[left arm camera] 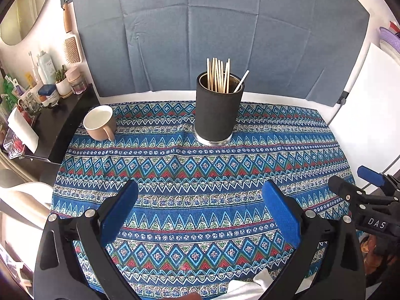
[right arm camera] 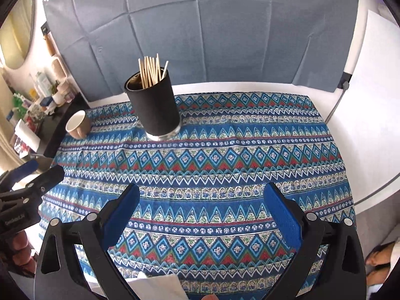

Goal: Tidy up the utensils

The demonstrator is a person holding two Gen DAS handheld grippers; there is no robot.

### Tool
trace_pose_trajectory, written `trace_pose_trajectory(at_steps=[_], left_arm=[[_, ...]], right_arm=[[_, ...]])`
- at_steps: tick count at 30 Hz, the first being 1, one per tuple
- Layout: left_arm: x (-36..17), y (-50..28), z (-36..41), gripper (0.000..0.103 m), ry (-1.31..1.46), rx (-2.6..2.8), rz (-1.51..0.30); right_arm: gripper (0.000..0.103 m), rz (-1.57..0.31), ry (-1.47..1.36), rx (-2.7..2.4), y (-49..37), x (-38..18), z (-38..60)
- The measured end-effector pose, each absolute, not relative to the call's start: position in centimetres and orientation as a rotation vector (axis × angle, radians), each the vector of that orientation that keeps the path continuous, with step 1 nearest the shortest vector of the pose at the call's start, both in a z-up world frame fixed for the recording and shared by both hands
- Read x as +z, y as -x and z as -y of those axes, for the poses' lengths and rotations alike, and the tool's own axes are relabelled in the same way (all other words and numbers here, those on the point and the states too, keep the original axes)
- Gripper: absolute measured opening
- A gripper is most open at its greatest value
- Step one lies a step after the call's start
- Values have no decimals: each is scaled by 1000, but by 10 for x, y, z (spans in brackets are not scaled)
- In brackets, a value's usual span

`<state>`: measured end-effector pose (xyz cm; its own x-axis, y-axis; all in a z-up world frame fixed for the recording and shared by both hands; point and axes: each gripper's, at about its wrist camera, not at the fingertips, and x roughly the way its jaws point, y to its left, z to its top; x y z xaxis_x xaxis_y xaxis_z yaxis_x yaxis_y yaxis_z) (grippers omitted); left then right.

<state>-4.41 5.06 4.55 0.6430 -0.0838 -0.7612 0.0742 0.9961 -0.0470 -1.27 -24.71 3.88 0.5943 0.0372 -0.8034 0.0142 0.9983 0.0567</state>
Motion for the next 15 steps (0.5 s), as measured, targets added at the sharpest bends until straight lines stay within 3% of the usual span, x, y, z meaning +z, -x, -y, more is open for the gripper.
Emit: trace_pose_trajectory(at_steps=[15], left_arm=[[38, 46, -50, 97, 40, -81, -902]], right_arm=[[95, -917, -40, -12, 19, 40, 245]])
